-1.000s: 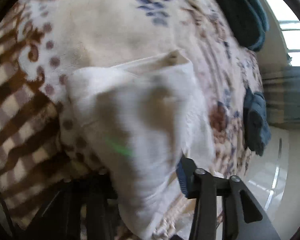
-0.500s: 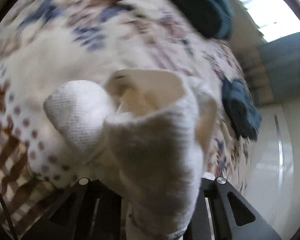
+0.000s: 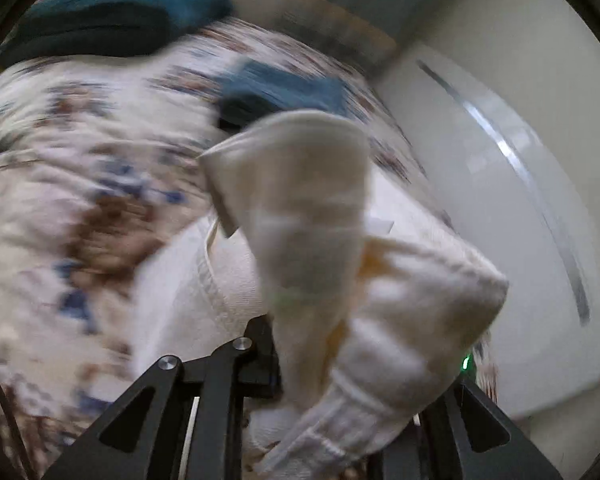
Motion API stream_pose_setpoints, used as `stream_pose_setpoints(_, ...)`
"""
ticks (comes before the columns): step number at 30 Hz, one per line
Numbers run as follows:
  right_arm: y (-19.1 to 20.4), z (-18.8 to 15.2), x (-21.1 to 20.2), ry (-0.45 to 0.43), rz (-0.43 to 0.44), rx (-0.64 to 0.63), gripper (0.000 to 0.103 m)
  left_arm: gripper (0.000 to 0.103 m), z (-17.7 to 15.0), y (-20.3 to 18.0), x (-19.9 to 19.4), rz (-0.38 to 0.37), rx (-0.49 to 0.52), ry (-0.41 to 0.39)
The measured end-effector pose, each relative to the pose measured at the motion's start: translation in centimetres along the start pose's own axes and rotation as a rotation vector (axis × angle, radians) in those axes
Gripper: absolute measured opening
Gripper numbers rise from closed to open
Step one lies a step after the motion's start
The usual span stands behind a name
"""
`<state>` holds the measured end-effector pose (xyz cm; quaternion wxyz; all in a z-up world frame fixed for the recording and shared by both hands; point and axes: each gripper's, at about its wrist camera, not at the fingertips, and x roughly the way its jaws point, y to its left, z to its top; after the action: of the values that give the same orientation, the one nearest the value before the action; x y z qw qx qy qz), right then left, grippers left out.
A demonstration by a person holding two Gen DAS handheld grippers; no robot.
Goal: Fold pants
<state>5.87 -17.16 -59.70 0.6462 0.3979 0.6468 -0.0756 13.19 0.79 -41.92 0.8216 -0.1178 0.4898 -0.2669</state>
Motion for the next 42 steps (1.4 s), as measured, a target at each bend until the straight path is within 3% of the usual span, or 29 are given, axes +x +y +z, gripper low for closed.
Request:
stream_pose_setpoints(5, -9.0, 0.2, -4.5, -0.038, -0.114, 0.103, 0.085, 0.015, -5.0, -7.0, 7.2, 0.012, 0.159, 0.16)
stream_pose_setpoints(8, -15.1, 0.0, -6.0, -0.024, -0.162, 0.173, 0.085, 0.015, -8.1, -9.3, 12.2, 0.1, 0.259, 0.227)
stream_pose_setpoints(11, -19.3, -0.2, -7.4, -0.034, -0.182, 0.207, 0.085, 0.02, -10.4, -11.1, 14.5, 0.189, 0.384, 0.256)
stream_pose_setpoints(14, -21.1, -0.1, -8.8, -0.053, -0.161, 0.175, 0.092, 0.024, -10.6, -12.3, 14.2, 0.274, 0.473, 0.265)
stream_pose_setpoints(18, -21.4, 2.1, -10.5, -0.072, -0.082, 0.101, 0.093, 0.033, -8.6, -11.8, 10.5, 0.301, 0.444, 0.255)
stream_pose_setpoints(19, -21.2, 2.9, -11.2, -0.074, -0.048, 0.09, 0.093, 0.05, -8.9, -12.0, 9.6, 0.288, 0.443, 0.257)
stream_pose_setpoints(20, -20.9, 3.5, -11.6, -0.077, -0.028, 0.085, 0.093, 0.09, -9.0, -12.1, 8.8, 0.251, 0.449, 0.262)
stream_pose_setpoints(21, -20.3, 4.5, -11.9, -0.078, -0.007, 0.077, 0.093, 0.103, -9.2, -12.3, 8.5, 0.249, 0.468, 0.276)
stream_pose_setpoints(22, -19.6, 5.0, -12.4, -0.076, 0.016, 0.066, 0.093, 0.103, -9.5, -12.7, 8.1, 0.26, 0.485, 0.282)
stream_pose_setpoints(24, -17.8, 6.3, -12.7, -0.063, 0.065, 0.047, 0.093, 0.103, -9.8, -12.7, 8.1, 0.255, 0.473, 0.303)
stream_pose_setpoints(26, -16.0, 7.3, -12.8, -0.045, 0.119, 0.031, 0.093, 0.103, -9.3, -11.7, 7.2, 0.254, 0.393, 0.31)
stream_pose_setpoints(29, -12.6, 7.5, -11.7, 0.008, 0.211, -0.011, 0.093, 0.103, -7.1, -9.1, 4.5, 0.298, 0.264, 0.251)
stream_pose_setpoints(34, -7.8, 6.8, -5.6, 0.183, 0.259, -0.078, 0.092, 0.103, -2.2, 0.2, 1.3, 0.435, -0.034, 0.177)
stream_pose_setpoints(36, -6.7, 6.6, -3.7, 0.215, 0.241, -0.103, 0.07, 0.103, -0.9, 3.9, 1.7, 0.478, -0.106, 0.195)
stream_pose_setpoints(37, -6.1, 6.2, -3.0, 0.218, 0.171, -0.129, 0.048, 0.103, -0.3, 5.7, 2.2, 0.48, -0.148, 0.217)
stream_pose_setpoints(39, -5.5, 5.7, -3.6, 0.172, 0.122, -0.155, 0.032, 0.103, 0.3, 8.1, 2.9, 0.461, -0.215, 0.249)
stream_pose_setpoints(40, -5.4, 5.3, -4.9, 0.134, 0.133, -0.158, 0.015, 0.103, 0.7, 9.1, 3.3, 0.434, -0.252, 0.266)
stream_pose_setpoints(42, -5.9, 4.5, -7.7, 0.06, 0.12, -0.158, 0.013, 0.102, 1.2, 9.6, 4.0, 0.41, -0.254, 0.284)
